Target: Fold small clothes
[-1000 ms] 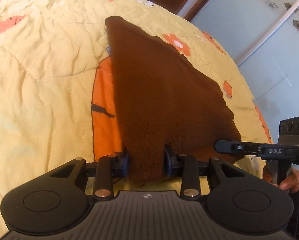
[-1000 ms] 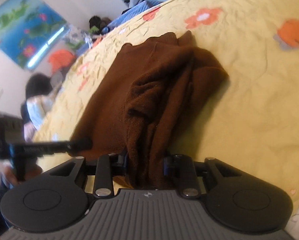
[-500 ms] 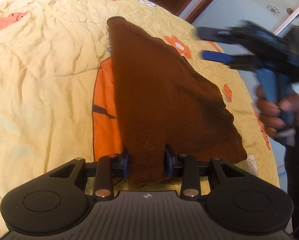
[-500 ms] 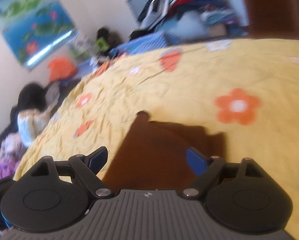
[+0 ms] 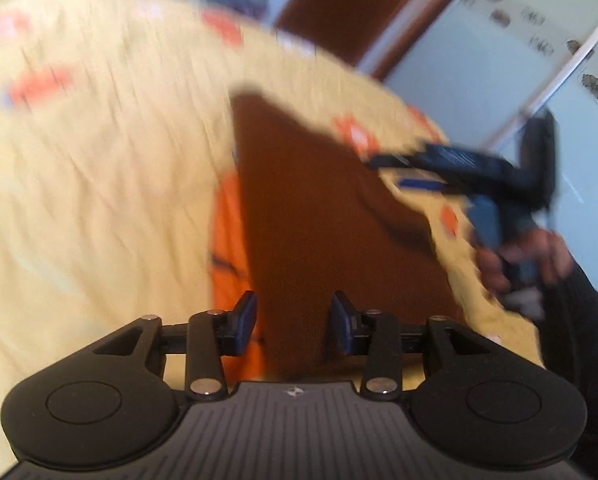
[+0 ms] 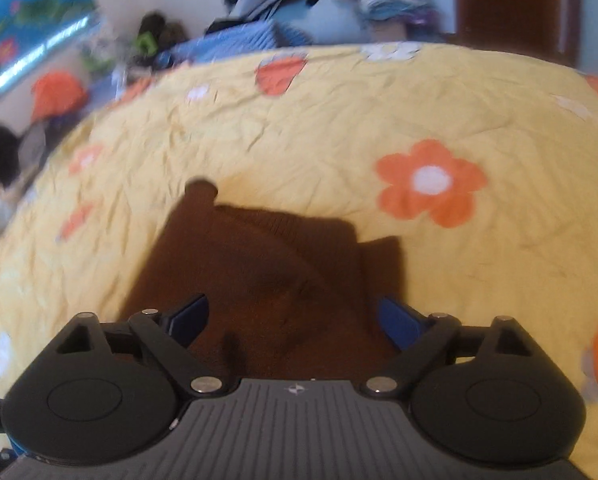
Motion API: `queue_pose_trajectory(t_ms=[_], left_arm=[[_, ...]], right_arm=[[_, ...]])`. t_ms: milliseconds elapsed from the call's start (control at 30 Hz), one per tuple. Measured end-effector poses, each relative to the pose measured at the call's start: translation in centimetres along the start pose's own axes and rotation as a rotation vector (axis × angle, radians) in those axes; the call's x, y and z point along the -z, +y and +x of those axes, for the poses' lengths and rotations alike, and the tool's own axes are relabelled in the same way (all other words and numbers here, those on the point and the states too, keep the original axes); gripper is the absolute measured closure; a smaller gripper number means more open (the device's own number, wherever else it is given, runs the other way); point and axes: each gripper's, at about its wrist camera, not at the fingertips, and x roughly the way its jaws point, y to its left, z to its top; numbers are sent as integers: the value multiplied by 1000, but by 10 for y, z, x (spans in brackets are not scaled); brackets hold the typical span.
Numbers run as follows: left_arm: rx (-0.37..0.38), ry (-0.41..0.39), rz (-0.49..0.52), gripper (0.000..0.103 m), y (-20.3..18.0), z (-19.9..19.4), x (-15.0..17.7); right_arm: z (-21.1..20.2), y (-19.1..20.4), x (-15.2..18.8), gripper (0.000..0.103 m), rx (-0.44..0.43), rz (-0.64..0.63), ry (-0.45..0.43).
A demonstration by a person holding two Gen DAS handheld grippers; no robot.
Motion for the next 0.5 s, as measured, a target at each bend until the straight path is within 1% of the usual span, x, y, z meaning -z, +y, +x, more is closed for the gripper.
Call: queue_pose_trajectory(t_ms=[33,67,100,133,200,267,333,367,433,500], left_arm=[[-44,-39,30,44,-3,-8,-1],[-101,-84,65,27,-9,-15,0],[-146,-121,98,21,-15,-20,2],[-177,-147,129,21,-21,-22,5],[-207,-161,167,21,-34,-20,14],[-206,-156,180,21,-41,-12,22],[-227,-130,184,21,-47,-3,28],[-238,-132,195,21,-51,-1,32],[-282,-159,232,21,-60,0,42],[-313,-184,270,21,-68,0,54]], right_arm=[[-13,-3,5,9,-31,24,-38],[-30,-5,13,6,-61,54,-77],[-46,-6,24,4,-83,77,-111],[-61,-4,38,0,-93,82,-142],[-82,4,69,0,-78,75,-183],[-92,11,98,0,-46,70,-161],[-95,16,126,0,-8,78,-122],[-95,18,138,0,17,78,-99],[-91,25,159,0,66,75,-66],[-88,28,176,0,96,71,-37]])
